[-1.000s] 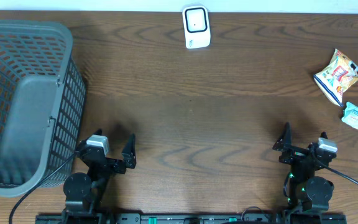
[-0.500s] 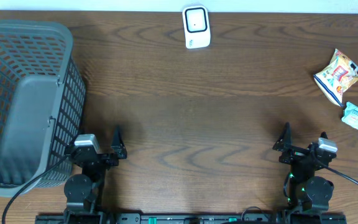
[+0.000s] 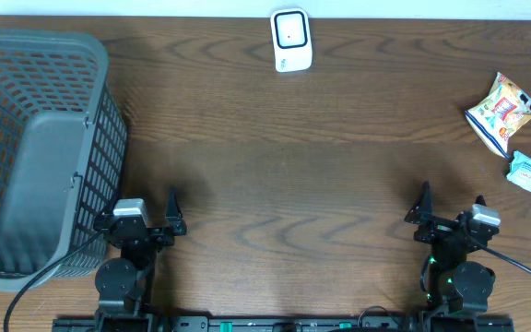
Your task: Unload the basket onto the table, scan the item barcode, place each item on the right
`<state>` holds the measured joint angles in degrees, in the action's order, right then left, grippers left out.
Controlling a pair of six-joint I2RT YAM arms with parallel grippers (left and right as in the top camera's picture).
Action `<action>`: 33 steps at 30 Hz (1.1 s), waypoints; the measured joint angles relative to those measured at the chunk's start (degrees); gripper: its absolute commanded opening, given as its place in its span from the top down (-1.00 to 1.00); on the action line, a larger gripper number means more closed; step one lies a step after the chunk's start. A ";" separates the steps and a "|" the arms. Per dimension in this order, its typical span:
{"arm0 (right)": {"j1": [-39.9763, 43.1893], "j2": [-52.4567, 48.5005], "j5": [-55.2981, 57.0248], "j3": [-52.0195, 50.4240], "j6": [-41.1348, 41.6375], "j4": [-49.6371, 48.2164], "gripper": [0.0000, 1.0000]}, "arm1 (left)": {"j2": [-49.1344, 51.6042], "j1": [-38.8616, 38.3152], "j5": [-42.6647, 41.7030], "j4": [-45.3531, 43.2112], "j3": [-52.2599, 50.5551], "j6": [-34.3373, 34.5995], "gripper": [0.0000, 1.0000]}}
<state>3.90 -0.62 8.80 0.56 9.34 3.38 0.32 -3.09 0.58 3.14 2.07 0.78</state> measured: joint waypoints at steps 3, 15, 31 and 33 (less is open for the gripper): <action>0.00 0.00 0.00 0.00 0.00 0.00 -0.98 | 0.00 0.00 0.00 0.02 0.00 -0.63 -0.99; 0.00 0.00 0.00 0.00 0.00 0.00 -0.98 | 0.00 0.00 -0.20 0.02 0.00 -0.81 -0.99; 0.00 0.00 0.00 0.00 0.00 0.00 -0.98 | -0.02 0.00 -0.20 0.02 0.00 -0.83 -0.99; 0.00 0.00 0.00 0.00 0.00 0.00 -0.99 | 0.00 0.00 -0.20 0.02 0.00 -0.83 -0.99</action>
<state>3.90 -0.62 8.80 0.56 9.34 3.38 0.32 -3.09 0.38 3.16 2.07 -0.05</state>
